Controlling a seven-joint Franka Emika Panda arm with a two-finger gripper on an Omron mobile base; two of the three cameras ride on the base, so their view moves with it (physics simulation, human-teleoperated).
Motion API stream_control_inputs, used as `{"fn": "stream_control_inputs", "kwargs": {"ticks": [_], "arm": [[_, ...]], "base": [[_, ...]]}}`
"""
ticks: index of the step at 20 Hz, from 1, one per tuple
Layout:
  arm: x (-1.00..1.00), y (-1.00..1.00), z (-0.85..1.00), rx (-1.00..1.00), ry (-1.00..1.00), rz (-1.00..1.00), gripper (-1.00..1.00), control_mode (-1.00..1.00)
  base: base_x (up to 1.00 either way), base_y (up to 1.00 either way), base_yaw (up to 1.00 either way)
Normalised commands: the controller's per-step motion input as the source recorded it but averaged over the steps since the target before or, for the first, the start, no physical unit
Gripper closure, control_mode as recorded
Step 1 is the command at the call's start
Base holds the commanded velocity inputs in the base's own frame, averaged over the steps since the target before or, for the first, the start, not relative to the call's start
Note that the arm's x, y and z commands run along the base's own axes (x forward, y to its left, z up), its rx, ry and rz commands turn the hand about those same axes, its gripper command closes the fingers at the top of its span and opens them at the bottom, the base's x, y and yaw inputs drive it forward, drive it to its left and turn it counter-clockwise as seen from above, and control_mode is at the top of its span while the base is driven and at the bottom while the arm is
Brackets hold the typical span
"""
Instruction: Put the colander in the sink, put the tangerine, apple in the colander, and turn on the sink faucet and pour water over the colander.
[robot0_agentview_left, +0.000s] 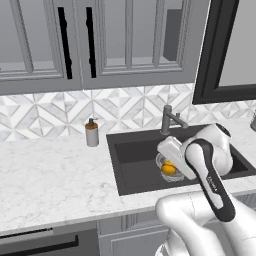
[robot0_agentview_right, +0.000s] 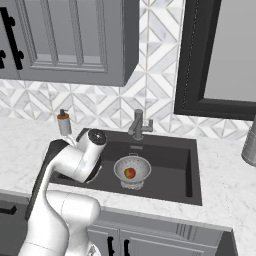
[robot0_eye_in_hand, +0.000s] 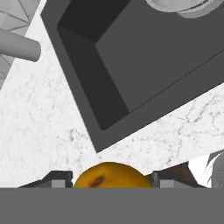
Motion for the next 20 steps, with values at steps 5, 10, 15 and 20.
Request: {"fn": "stream_control_inputs", "kwargs": {"ticks": [5,10,15,20], "arm": [[0.25,-0.89,0.27,0.0,0.03,0.0,1.0,-1.0],[0.22,-0.89,0.2,0.0,0.0,0.01,1.0,-1.0],[0.26,-0.81,0.04,-0.02,0.0,0.07,1.0,-1.0],[0.33,-0.45,-0.09,0.0,-0.09,0.06,1.0,-1.0]], "base": [[0.0,0.0,0.0],[0.0,0.0,0.0],[0.0,0.0,0.0],[0.0,0.0,0.0]]}}
